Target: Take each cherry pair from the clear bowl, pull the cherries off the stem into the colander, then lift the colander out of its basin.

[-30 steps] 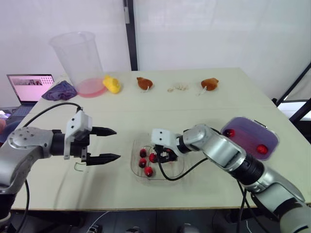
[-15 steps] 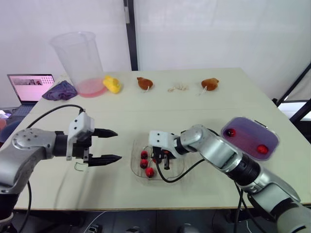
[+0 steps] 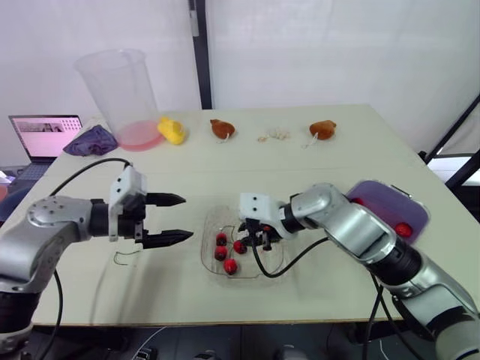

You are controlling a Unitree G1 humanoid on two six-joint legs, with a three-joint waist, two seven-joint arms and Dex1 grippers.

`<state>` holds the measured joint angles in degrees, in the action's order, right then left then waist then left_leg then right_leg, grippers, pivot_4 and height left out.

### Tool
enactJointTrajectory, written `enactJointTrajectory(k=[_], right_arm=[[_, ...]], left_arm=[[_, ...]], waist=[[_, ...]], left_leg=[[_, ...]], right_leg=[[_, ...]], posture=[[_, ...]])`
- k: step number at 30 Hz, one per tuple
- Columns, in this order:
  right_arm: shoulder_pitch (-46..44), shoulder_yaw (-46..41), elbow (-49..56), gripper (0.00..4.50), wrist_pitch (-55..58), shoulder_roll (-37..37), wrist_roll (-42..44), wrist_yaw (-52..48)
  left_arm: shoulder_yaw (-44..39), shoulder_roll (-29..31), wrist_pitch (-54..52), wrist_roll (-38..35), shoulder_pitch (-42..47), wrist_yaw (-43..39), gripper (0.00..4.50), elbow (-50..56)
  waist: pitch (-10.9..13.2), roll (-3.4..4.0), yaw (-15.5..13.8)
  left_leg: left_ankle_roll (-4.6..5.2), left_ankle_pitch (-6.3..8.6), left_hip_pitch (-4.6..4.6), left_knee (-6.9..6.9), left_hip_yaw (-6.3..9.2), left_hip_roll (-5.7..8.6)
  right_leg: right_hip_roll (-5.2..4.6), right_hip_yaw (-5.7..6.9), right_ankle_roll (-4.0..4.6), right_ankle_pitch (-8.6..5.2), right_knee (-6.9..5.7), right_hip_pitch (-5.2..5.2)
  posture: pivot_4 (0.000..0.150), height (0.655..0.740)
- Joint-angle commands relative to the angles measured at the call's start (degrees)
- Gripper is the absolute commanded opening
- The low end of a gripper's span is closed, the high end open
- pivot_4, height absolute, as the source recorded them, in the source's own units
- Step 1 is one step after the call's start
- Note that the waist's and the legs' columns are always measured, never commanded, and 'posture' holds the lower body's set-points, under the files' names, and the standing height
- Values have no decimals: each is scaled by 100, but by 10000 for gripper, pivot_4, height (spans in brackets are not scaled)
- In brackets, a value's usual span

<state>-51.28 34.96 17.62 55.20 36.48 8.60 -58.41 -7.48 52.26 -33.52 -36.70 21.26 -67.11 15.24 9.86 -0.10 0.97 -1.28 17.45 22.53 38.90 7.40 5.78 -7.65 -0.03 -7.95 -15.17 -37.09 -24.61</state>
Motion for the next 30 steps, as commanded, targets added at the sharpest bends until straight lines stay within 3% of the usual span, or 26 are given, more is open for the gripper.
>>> enactJointTrajectory(k=[1,13,16,19,26,30], right_arm=[[-175,208,-96,29127,-174,-8,-269,-5],[-165,695,-605,29127,-500,-333,-827,-2],[-160,640,-631,20495,-488,-428,-854,4],[-177,614,-613,7530,-495,-426,-884,-29],[-236,314,-258,7530,-599,-190,-887,-139],[-104,-426,298,7530,-1519,173,-677,-286]], left_arm=[[-36,19,39,-14,129,-6,45000,42],[-16,39,8,24,63,51,45000,163],[-25,41,8,22,54,58,45000,176],[-7,34,2,23,77,70,45000,159],[-54,-49,-114,-116,195,142,45000,85],[-331,-381,-635,-731,601,472,45000,-25]], waist=[[0,0,0],[0,0,-10],[0,0,-3],[0,0,-2],[0,0,-15],[0,-1,-32]], left_leg=[[0,0,0,0,0,0],[0,0,0,1,0,1],[0,0,0,2,0,1],[0,0,0,1,1,1],[0,0,0,1,1,1],[0,0,3,8,6,7]], right_leg=[[0,0,0,0,0,0],[0,0,0,0,0,0],[0,0,0,0,0,1],[0,0,0,0,-1,0],[0,0,0,0,-1,0],[-1,2,0,0,-1,3]], posture=[[1500,7400],[1500,7400],[1500,7400],[1500,7400],[1500,7400],[1500,7400]])
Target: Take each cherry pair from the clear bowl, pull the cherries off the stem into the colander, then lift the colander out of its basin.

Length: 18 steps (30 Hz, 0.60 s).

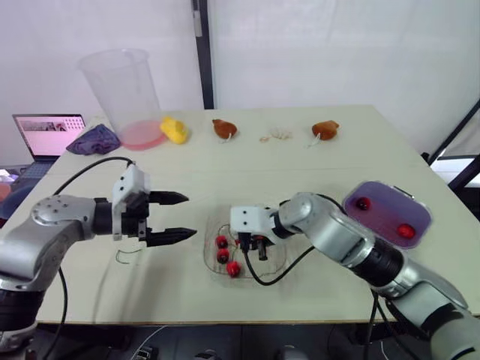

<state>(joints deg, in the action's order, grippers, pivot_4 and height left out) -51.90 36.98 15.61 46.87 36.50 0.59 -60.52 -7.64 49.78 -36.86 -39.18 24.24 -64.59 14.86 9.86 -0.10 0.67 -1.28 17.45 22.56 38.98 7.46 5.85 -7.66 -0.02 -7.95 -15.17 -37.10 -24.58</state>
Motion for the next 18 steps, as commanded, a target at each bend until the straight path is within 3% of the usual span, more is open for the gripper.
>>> enactJointTrajectory(k=[1,8,13,18], right_arm=[[-32,-839,574,7530,-885,220,193,-93],[-464,-1855,216,7530,-2617,280,-232,541],[-243,-1966,-284,7530,-4399,265,-957,1286],[19,-2104,-332,7530,-4687,241,-1096,1399]], left_arm=[[-412,-242,-444,-687,441,339,45000,-27],[-1030,-1165,-1022,-1912,2157,1509,45000,-739],[-810,-1389,-1032,-1805,2784,1820,45000,-897],[-53,-1241,-900,-1032,2847,1635,45000,-944]], waist=[[0,-2,6],[1,-7,15],[1,-7,36],[1,-7,38]], left_leg=[[0,0,0,0,1,0],[-1,-1,0,6,1,-2],[-1,-1,-2,2,-1,0],[-1,-1,-2,3,-3,4]], right_leg=[[0,1,0,0,0,1],[1,3,-1,0,-3,1],[1,3,-1,0,-2,1],[0,1,-1,0,-3,0]], posture=[[1500,7400],[1500,7400],[1500,7400],[1500,7400]])
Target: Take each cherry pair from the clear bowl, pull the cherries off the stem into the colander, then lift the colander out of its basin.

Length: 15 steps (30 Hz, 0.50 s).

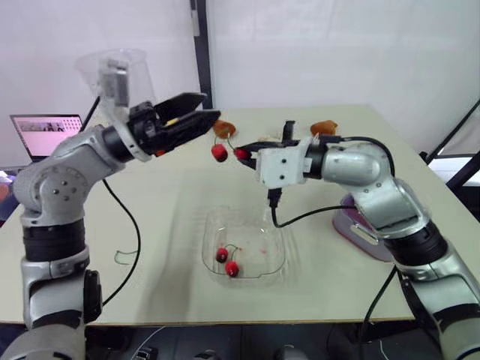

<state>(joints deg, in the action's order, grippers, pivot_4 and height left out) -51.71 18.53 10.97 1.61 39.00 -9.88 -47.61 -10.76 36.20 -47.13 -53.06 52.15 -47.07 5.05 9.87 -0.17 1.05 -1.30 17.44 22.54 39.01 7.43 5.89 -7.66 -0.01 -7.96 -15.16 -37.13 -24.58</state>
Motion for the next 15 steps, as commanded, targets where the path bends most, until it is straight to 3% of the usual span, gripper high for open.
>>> enactJointTrajectory(k=[1,15], right_arm=[[44,-283,156,7530,-153,-13,-59,109],[141,-296,260,7530,-203,-90,-233,-36]], left_arm=[[366,119,157,437,46,-203,45000,44],[772,-5,423,1206,225,-597,45000,-237]], waist=[[0,0,-1],[0,0,-2]], left_leg=[[0,0,0,0,0,0],[0,0,0,0,1,-1]], right_leg=[[0,0,0,0,0,0],[2,0,0,0,0,0]], posture=[[1500,7400],[1500,7400]])
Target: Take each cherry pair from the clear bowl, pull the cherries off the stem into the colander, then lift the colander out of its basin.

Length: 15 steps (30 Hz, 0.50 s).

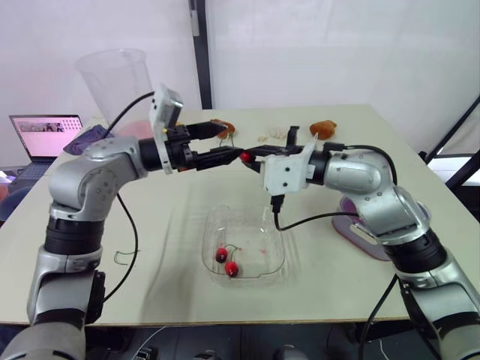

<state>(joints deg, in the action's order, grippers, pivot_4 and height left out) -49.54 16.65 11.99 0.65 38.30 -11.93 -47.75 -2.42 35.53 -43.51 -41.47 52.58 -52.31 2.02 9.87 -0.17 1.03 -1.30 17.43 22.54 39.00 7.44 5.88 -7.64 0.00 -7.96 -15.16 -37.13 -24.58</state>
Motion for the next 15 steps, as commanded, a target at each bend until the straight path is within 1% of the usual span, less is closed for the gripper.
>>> enactJointTrajectory(k=[1,9,12,15], right_arm=[[-77,-102,159,7530,-116,-30,-24,-40],[-138,-76,163,7530,-115,-151,-63,-115],[-136,-74,185,7048,-97,-178,-86,-118],[-142,-67,211,7048,-79,-192,-114,-124]], left_arm=[[-66,50,50,59,206,-82,45000,59],[-9,-35,30,177,279,-141,45000,53],[6,-34,-11,201,260,-165,36900,74],[26,-20,-18,236,262,-170,21911,86]], waist=[[0,0,0],[0,0,0],[0,0,1],[0,0,1]], left_leg=[[0,0,0,0,0,0],[0,0,0,2,0,0],[0,0,0,2,0,0],[0,0,0,2,0,0]], right_leg=[[0,0,0,0,0,0],[-1,0,0,0,0,1],[-1,0,0,0,-1,1],[0,0,0,0,-1,1]], posture=[[1500,7400],[1500,7400],[1500,7400],[1500,7400]])
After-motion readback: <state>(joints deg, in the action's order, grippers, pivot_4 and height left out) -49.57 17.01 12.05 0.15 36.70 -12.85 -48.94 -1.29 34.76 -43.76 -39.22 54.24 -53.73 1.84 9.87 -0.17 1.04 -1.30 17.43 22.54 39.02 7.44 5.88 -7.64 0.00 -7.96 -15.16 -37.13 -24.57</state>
